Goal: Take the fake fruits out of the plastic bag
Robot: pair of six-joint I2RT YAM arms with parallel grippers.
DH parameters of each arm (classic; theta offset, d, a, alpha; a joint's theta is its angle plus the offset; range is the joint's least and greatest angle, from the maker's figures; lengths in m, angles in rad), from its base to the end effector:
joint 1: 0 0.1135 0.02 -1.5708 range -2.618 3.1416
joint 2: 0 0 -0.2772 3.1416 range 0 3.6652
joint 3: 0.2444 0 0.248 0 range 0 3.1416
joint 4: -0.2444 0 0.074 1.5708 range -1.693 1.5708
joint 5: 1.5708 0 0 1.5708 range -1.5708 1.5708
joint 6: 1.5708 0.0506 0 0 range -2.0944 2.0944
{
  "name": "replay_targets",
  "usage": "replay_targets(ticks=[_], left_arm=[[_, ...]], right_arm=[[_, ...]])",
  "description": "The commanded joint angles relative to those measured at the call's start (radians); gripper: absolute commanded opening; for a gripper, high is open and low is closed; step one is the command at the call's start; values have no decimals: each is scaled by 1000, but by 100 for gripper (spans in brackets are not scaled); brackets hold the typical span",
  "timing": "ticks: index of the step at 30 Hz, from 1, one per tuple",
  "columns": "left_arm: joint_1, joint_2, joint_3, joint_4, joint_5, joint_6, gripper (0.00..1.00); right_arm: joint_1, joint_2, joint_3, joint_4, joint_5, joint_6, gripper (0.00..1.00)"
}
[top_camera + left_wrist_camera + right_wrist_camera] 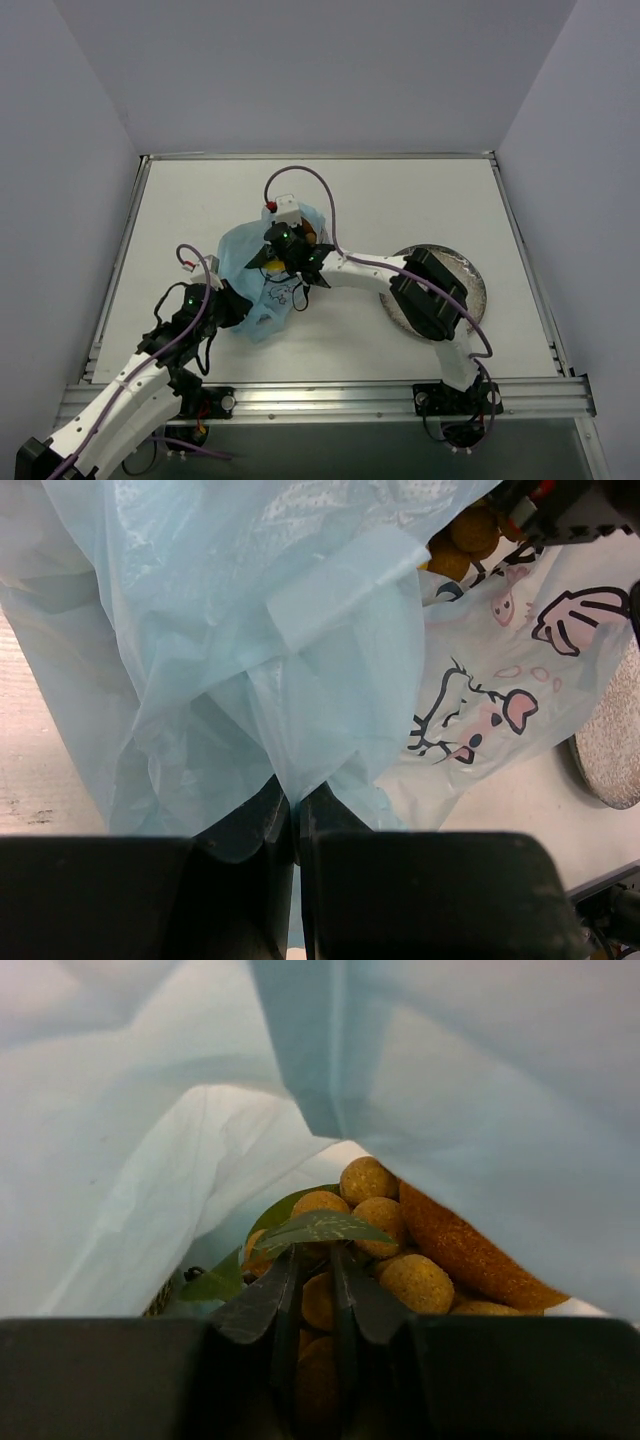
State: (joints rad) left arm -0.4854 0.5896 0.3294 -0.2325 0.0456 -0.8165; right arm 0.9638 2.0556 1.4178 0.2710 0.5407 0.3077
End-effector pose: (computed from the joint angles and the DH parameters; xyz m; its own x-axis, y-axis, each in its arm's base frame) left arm 0.1292 -0.0708 0.2048 -0.6520 -0.4791 -0.5876 0.0386 0.7530 -0.6568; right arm 0.2996 0.3858 0.2216 -0.3252 -0.0131 -0.9455 -0.3480 0.9314 0.1068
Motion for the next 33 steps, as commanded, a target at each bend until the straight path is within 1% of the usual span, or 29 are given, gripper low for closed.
replay_targets(ticks=[1, 5, 10, 14, 15, 18, 23, 26, 29, 33], left_arm=[[-5, 24, 68, 35, -19, 2, 2], [-5, 50, 105, 59, -26, 14, 2], [-9, 81, 103, 82, -15, 7, 2], [-10, 79, 105, 101, -9, -9, 2], [-10, 79, 111, 101, -9, -10, 2], [-12, 85, 135, 101, -18, -3, 2], [-12, 87, 154, 94, -35, 7, 3], [-12, 85, 149, 90, -65, 5, 2], [-10, 78, 154, 87, -73, 2, 2], [-12, 75, 177, 93, -79, -3, 2]], right_arm=[[9, -150, -60, 102, -54, 4, 0], [6, -308, -94, 142, -188, 2, 0], [-2, -419, -117, 140, -290, 33, 0], [-54, -472, -126, 171, -505, 131, 0], [-60, -477, -129, 183, -592, 148, 0], [-63, -500, -122, 220, -689, 195, 0], [-76, -561, -119, 303, -755, 251, 0], [-112, -597, -114, 348, -803, 303, 0], [-146, -634, -115, 373, -861, 356, 0], [-160, -683, -129, 402, -926, 406, 0]])
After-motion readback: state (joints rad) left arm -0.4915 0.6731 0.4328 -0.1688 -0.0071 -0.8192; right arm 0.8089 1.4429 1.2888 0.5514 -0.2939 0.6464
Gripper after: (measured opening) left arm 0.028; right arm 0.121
